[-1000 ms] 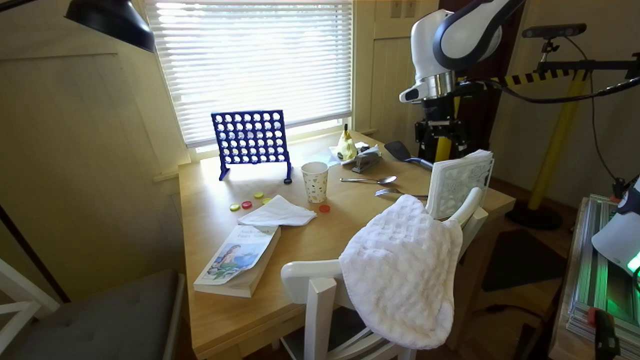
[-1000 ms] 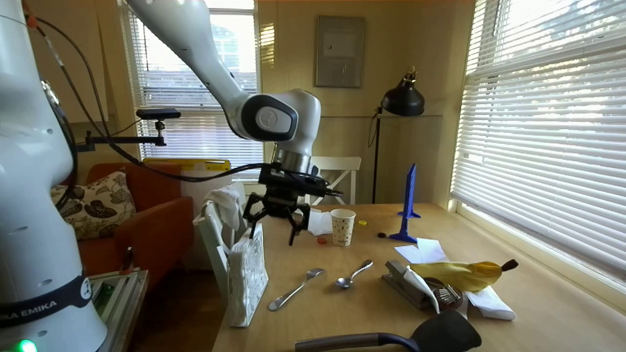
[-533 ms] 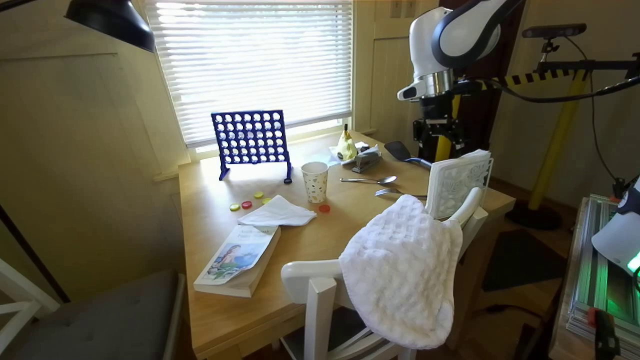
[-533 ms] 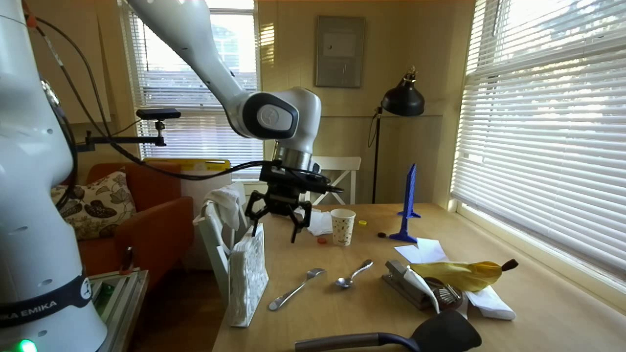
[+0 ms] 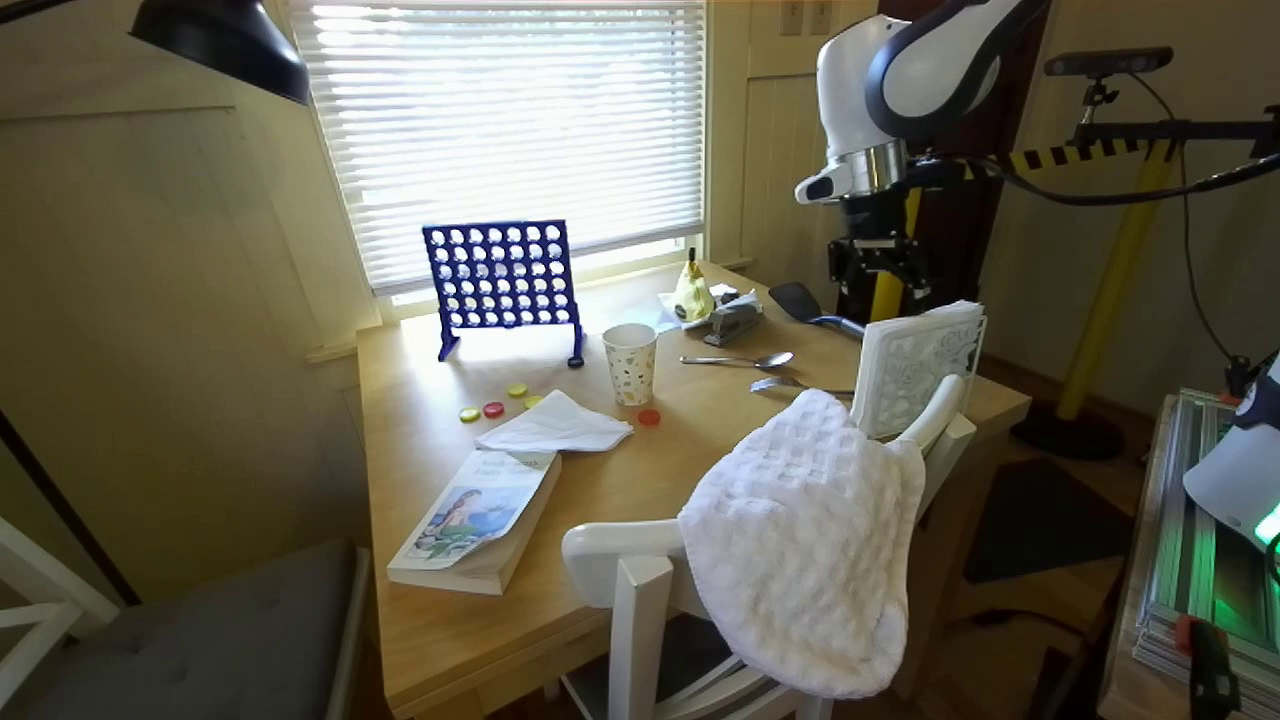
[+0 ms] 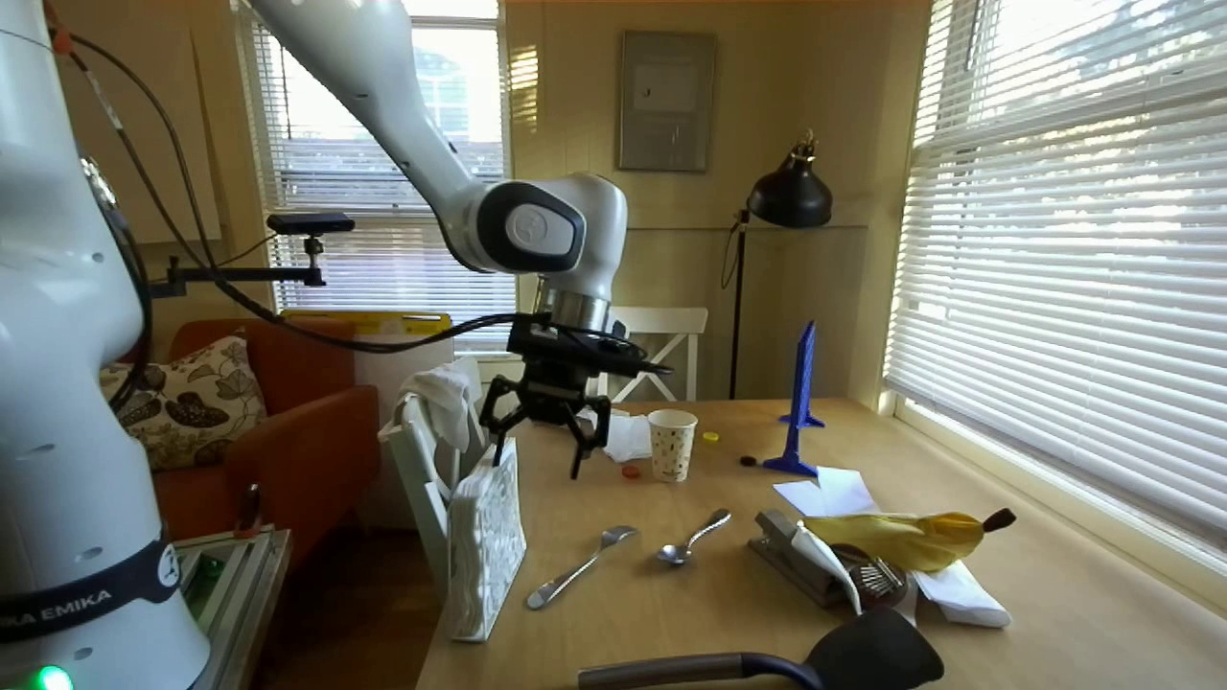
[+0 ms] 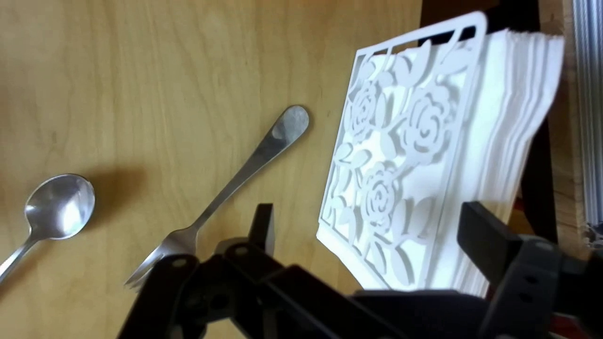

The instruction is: Put the paper towels on the table

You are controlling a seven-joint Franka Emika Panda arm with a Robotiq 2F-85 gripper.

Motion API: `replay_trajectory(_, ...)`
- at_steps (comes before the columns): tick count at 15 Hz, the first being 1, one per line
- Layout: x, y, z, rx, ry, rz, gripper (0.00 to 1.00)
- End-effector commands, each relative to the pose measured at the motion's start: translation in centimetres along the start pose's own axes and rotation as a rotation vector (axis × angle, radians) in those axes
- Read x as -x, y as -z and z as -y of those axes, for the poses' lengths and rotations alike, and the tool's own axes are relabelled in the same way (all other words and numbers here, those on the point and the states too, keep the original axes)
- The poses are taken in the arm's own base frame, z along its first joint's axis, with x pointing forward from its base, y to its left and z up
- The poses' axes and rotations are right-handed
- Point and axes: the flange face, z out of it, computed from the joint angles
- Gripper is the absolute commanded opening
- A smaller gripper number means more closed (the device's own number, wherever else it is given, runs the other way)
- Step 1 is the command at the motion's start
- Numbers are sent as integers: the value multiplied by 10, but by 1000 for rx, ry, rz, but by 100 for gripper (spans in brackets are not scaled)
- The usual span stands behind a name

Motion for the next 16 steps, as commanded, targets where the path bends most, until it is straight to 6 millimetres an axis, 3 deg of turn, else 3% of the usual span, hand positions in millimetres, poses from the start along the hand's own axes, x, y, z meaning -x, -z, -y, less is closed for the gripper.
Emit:
replay_trajectory(1, -3, -5, -4, 24, -33, 105, 100)
replay_trajectory(7, -5, -8, -6, 74, -75, 190, 100)
replay_trajectory(16, -17, 5, 8, 30, 42, 135, 100)
